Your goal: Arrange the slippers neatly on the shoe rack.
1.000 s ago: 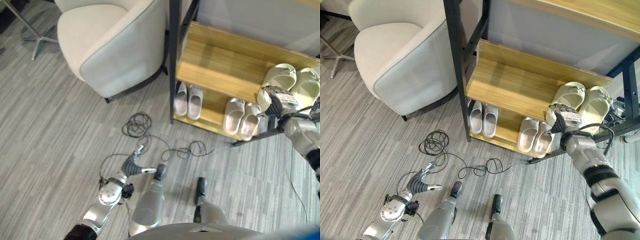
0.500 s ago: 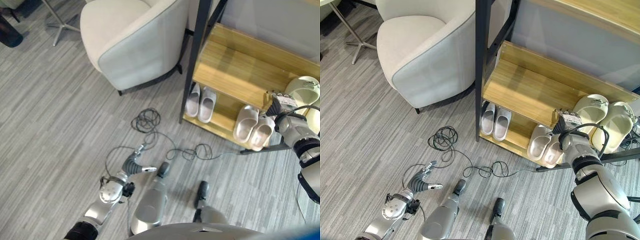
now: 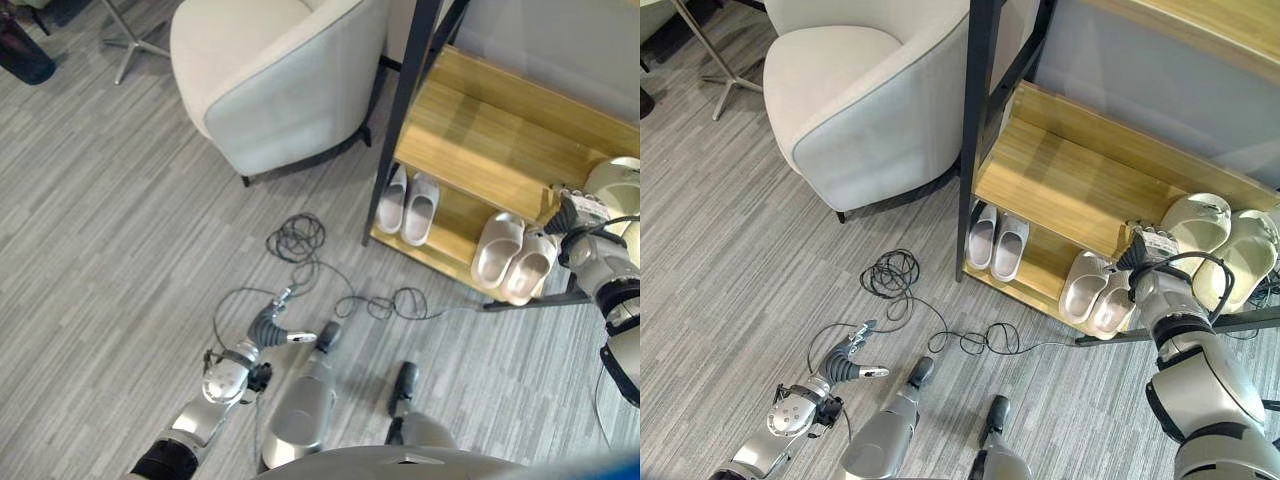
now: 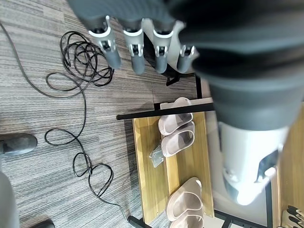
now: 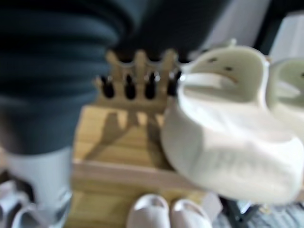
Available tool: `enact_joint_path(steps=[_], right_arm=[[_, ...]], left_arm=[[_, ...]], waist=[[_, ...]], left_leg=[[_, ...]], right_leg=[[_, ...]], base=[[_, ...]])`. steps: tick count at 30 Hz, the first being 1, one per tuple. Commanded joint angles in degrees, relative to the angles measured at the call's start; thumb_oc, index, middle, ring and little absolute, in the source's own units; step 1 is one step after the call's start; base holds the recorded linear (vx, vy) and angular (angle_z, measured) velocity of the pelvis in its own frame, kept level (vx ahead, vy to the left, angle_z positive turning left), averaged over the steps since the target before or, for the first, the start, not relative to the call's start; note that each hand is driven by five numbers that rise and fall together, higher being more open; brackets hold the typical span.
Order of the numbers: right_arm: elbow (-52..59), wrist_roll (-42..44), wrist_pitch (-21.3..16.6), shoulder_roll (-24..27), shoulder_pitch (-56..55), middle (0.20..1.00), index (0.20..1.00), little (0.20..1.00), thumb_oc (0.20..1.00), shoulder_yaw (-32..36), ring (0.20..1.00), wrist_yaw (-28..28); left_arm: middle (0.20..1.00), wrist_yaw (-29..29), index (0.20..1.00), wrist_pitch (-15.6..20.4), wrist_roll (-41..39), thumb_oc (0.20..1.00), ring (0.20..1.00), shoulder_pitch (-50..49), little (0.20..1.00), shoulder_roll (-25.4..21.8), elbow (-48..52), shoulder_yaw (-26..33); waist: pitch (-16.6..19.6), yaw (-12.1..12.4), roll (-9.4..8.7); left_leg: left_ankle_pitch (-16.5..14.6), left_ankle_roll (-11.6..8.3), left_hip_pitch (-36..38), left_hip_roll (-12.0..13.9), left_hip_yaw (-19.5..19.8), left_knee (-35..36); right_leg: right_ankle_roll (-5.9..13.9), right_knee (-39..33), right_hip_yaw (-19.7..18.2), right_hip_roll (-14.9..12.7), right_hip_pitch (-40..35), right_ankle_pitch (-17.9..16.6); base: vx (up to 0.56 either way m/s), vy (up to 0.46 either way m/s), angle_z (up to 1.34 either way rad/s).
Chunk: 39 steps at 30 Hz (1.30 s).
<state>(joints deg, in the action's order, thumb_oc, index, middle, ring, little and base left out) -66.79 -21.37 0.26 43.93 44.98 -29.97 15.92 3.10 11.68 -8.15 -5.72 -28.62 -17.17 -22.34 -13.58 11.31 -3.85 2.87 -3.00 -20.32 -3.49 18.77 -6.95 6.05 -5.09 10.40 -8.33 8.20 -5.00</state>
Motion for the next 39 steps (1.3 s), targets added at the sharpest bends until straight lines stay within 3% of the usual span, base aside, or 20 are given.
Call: enact_joint_path(steps=[1,9,14,22,28,39], right_arm=[[0.68,2.47,1.21,8.79,0.77,1.0,1.0,1.0,1.0,-0.32,1.0,0.99],[4.11,3.2,1.44,9.52,1.29,1.0,1.0,1.0,1.0,0.74,1.0,1.91],[18.42,2.94,-0.6,8.76,-1.1,1.0,1.0,1.0,1.0,3.35,1.0,4.67],[28.37,1.06,-3.29,7.09,-6.16,1.0,1.0,1.0,1.0,5.16,1.0,5.29],[33.85,-0.94,-4.19,1.12,-18.02,1.0,1.0,1.0,1.0,10.99,1.0,6.72],[40.66,-10.42,-7.69,-1.63,-40.76,1.0,1.0,1.0,1.0,16.71,1.0,5.13]], left_arm=[[1.0,1.6,1.0,2.19,-0.88,1.0,1.0,-1.1,1.0,-0.76,1.47,-0.19],[1.0,1.87,1.0,1.73,-1.3,1.0,1.0,-1.18,1.0,-0.29,0.73,0.34],[1.0,2.76,1.0,2.09,-0.7,1.0,1.0,-1.32,1.0,0.6,-0.1,1.76],[1.0,2.96,1.0,2.87,0.92,1.0,1.0,-1.07,1.0,0.98,-1.57,1.7],[1.0,2.9,1.0,2.25,3.13,1.0,1.0,-1.13,1.0,1.76,-2.67,1.65],[1.0,1.67,1.0,1.63,8.0,1.0,1.0,-2.18,1.0,3.55,-6.64,2.01]], waist=[[0.24,-0.98,1.07],[0.18,-2.01,1.28],[0.05,-2.49,1.61],[0.58,-2.05,1.1],[2.15,-2.41,-0.54],[8.33,-5.88,-1.72]], left_leg=[[-2.94,1.38,2.61,-1.95,-2.11,3.8],[-3.2,1.45,2.64,-1.89,-2.51,3.61],[-3.35,1.64,2.72,-1.66,-2.89,3.5],[-3.77,1.79,3.25,-1.67,-2.71,3.23],[-4.67,2.01,5.0,-1.26,-2.63,2.95],[-5.98,2.79,12.2,-0.36,-5.02,5.2]], right_leg=[[2.03,8.68,-1.61,-1.18,1.74,6.98],[1.96,9.07,-1.87,-1.08,1.94,7.09],[1.95,9.2,-2.25,-1.04,2.21,7.11],[2.0,9.23,-2.01,-1.09,1.34,7.4],[2.19,8.87,-1.51,-0.98,-1.15,7.52],[2.71,7.91,-2.03,-0.97,-6.48,6.48]], base=[[0.0,0.0,0.0],[0.0,0.0,0.0],[0.0,0.002,-0.03],[0.01,0.001,-0.03],[0.05,0.005,0.03],[0.05,0.057,-0.08]])
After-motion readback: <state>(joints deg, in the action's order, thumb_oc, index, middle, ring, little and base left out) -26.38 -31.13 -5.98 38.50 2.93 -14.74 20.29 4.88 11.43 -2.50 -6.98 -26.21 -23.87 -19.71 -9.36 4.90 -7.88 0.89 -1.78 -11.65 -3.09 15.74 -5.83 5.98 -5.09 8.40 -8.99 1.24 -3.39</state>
